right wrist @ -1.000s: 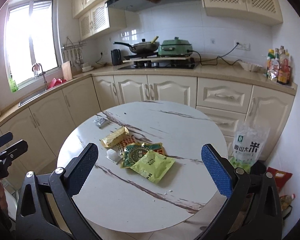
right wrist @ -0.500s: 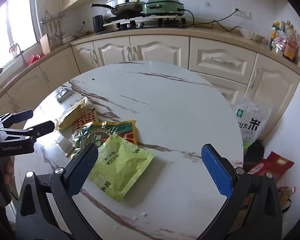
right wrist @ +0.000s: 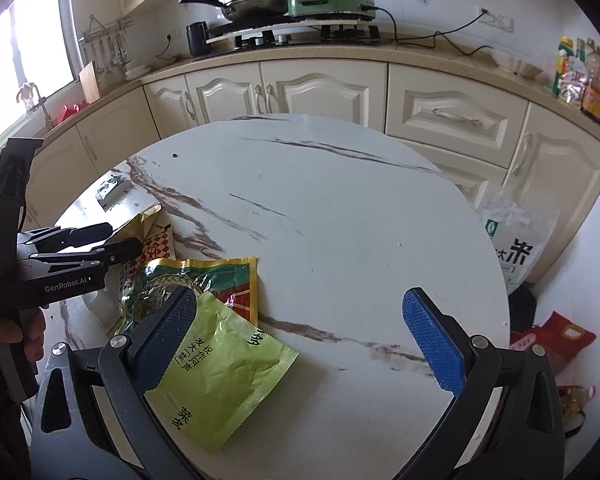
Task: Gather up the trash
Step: 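Grasp the yellow packet with the left gripper while the right grasps the lime-green packet, then carry both packets over the blue bucket and open both grippers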
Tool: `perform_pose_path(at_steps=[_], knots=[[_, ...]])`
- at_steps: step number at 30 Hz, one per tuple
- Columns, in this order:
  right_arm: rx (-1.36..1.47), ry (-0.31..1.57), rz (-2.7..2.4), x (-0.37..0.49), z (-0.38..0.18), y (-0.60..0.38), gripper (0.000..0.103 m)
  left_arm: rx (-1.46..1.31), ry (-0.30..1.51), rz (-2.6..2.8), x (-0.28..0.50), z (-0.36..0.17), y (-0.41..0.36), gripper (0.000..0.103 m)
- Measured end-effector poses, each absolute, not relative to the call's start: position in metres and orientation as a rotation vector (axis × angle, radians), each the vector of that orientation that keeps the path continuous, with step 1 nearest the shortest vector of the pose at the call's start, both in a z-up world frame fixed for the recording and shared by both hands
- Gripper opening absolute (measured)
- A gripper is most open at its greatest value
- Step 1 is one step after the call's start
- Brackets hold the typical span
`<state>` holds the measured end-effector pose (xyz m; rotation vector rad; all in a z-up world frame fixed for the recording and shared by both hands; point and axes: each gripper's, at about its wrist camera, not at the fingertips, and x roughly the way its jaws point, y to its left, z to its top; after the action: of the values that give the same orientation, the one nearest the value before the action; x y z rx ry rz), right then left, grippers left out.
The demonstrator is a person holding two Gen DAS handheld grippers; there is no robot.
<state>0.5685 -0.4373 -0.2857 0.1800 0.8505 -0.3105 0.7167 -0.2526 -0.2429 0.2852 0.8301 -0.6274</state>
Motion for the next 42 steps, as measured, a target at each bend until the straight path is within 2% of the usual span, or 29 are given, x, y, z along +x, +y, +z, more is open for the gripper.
perform_pose_path(at_steps=[1, 11, 21, 23, 24, 25, 28, 29, 30, 33, 35, 36, 38, 42], knots=[[0.182, 0.854, -0.309, 0.567, -0.286, -0.437, 0.103, 0.290, 0.817, -0.632, 0.710, -0.241, -0.253, 0.004], [0.124, 0.890, -0.210, 0.547, -0.289, -0.415, 0.103, 0.180, 0.778, -0.574, 0.663, -0.207, -0.196, 0.004], [-0.007, 0.992, -0.024, 0.570, -0.316, -0.369, 0.103, 0.125, 0.759, -0.581, 0.587, -0.183, -0.155, 0.004], [-0.006, 1.004, -0.023, 0.571, -0.319, -0.370, 0.097, 0.124, 0.763, -0.581, 0.578, -0.181, -0.150, 0.004], [-0.004, 0.997, -0.009, 0.570, -0.317, -0.371, 0.091, 0.126, 0.765, -0.584, 0.573, -0.179, -0.148, 0.004], [-0.001, 1.000, -0.015, 0.569, -0.317, -0.372, 0.081, 0.125, 0.765, -0.586, 0.570, -0.176, -0.145, 0.005], [0.038, 0.988, -0.010, 0.565, -0.312, -0.380, 0.069, 0.124, 0.767, -0.599, 0.560, -0.173, -0.140, 0.005], [0.052, 0.986, -0.003, 0.564, -0.311, -0.382, 0.058, 0.123, 0.769, -0.605, 0.557, -0.172, -0.138, 0.005], [0.065, 0.981, 0.002, 0.562, -0.309, -0.383, 0.057, 0.123, 0.769, -0.609, 0.556, -0.170, -0.136, 0.005], [0.105, 0.954, 0.022, 0.556, -0.302, -0.387, 0.033, 0.120, 0.771, -0.616, 0.551, -0.167, -0.130, 0.005], [0.135, 0.943, 0.031, 0.553, -0.299, -0.389, 0.014, 0.109, 0.774, -0.625, 0.549, -0.165, -0.125, 0.005], [0.146, 0.948, 0.038, 0.554, -0.298, -0.389, 0.010, 0.105, 0.775, -0.628, 0.547, -0.164, -0.122, 0.005], [0.150, 0.923, 0.030, 0.550, -0.294, -0.388, 0.007, 0.094, 0.775, -0.633, 0.546, -0.161, -0.116, 0.005], [0.156, 0.844, -0.003, 0.539, -0.273, -0.385, 0.006, 0.071, 0.765, -0.649, 0.537, -0.154, -0.105, 0.004]])
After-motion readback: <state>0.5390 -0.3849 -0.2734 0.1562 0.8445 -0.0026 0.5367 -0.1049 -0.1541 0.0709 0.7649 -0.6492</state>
